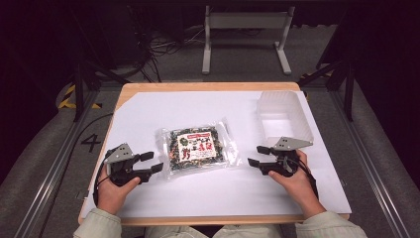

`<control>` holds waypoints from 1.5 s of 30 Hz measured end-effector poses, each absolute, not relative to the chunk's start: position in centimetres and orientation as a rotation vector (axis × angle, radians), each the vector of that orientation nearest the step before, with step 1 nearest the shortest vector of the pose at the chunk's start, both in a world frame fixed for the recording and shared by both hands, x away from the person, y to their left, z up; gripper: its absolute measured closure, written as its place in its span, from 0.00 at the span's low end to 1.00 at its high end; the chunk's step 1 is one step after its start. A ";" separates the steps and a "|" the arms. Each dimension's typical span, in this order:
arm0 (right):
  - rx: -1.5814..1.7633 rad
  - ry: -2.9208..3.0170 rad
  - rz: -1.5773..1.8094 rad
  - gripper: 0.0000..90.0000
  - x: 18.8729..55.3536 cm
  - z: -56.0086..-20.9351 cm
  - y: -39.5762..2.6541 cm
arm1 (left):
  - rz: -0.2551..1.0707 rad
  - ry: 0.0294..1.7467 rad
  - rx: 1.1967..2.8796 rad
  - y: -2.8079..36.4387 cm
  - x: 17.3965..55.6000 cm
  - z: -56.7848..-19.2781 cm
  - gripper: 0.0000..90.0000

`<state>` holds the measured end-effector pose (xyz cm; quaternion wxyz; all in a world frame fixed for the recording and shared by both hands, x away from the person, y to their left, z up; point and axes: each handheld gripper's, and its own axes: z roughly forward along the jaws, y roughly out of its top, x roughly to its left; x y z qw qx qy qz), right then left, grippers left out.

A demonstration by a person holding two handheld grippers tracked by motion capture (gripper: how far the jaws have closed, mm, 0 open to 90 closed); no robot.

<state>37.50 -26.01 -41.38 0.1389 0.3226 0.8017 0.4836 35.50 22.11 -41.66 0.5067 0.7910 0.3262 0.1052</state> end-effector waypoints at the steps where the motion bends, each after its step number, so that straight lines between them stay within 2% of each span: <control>1: 0.942 2.314 1.405 0.39 37.6 -41.2 -25.9 | 0.252 0.789 1.905 22.2 35.5 -41.5 0.44; 27: 0.986 2.312 1.408 0.30 40.0 -39.0 -22.7 | 0.274 0.815 1.877 22.8 35.5 -41.3 0.43; 45: 1.101 2.387 1.273 0.26 42.0 -41.2 -20.5 | 0.284 0.818 1.896 22.7 35.6 -41.4 0.43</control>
